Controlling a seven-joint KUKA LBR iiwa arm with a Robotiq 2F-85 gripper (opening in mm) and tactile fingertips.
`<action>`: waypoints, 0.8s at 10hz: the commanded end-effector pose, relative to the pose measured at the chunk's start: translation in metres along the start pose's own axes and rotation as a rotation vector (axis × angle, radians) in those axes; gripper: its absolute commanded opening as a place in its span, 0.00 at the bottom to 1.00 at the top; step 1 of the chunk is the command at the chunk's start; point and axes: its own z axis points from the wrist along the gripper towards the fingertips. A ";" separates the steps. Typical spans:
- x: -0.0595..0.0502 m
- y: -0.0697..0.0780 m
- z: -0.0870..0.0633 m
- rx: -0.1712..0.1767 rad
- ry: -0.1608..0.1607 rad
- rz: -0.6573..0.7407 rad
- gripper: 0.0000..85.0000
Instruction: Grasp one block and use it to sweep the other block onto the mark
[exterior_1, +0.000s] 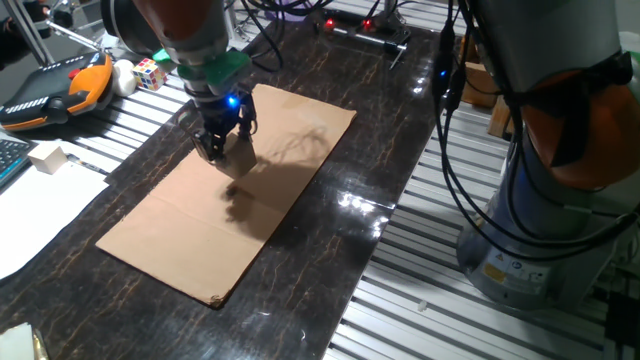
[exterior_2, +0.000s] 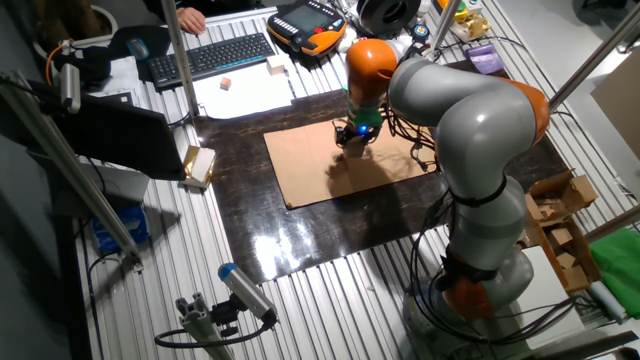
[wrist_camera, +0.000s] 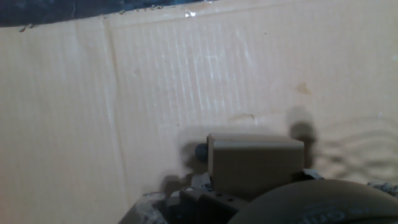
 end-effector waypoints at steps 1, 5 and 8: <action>0.000 0.000 0.000 0.000 0.000 0.000 0.01; 0.008 0.003 0.004 -0.014 -0.001 0.023 0.01; 0.009 0.004 0.004 -0.008 0.001 0.023 0.01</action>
